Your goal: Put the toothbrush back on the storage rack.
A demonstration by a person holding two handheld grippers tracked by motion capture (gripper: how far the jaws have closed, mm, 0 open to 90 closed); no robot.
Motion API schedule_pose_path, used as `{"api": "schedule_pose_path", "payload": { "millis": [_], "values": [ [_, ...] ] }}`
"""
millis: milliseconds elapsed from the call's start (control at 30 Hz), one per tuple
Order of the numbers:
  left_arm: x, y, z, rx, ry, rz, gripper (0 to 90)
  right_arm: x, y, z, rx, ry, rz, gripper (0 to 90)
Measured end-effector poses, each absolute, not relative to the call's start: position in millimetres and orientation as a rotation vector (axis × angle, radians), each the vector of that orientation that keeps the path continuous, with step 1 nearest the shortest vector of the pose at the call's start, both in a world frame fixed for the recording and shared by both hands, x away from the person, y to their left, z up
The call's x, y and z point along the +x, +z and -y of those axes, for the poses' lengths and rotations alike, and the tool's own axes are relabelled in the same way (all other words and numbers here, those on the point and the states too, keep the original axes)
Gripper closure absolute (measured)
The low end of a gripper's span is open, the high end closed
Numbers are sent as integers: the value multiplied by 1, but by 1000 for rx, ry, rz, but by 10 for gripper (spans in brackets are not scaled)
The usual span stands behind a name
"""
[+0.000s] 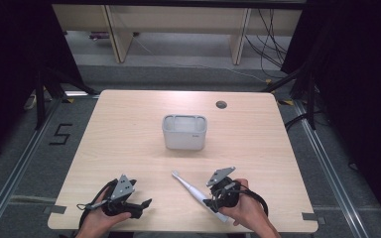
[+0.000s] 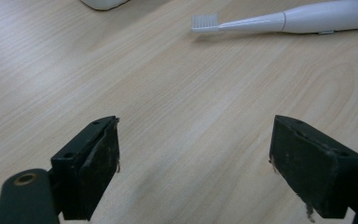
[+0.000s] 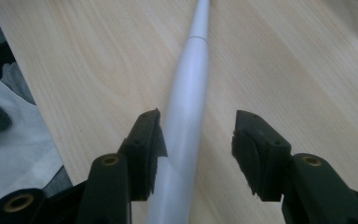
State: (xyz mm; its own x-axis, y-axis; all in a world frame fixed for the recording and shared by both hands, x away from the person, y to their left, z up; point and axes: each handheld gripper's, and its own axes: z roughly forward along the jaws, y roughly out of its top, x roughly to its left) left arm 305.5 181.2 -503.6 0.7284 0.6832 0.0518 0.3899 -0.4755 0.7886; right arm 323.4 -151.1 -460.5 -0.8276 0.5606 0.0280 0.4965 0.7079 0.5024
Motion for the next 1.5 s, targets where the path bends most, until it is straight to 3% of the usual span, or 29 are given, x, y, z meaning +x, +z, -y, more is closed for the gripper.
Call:
{"api": "schedule_pose_path", "payload": {
  "millis": [400, 900, 1500],
  "values": [
    [305, -502, -182, 2151, 473, -794, 154, 339, -471, 127, 752, 577, -2889, 531],
    [305, -502, -182, 2152, 473, -798, 154, 349, -476, 116, 682, 433, -2973, 655],
    [305, -504, -181, 2137, 455, -800, 154, 356, -477, 101, 589, 195, -3019, 661]
  ]
}}
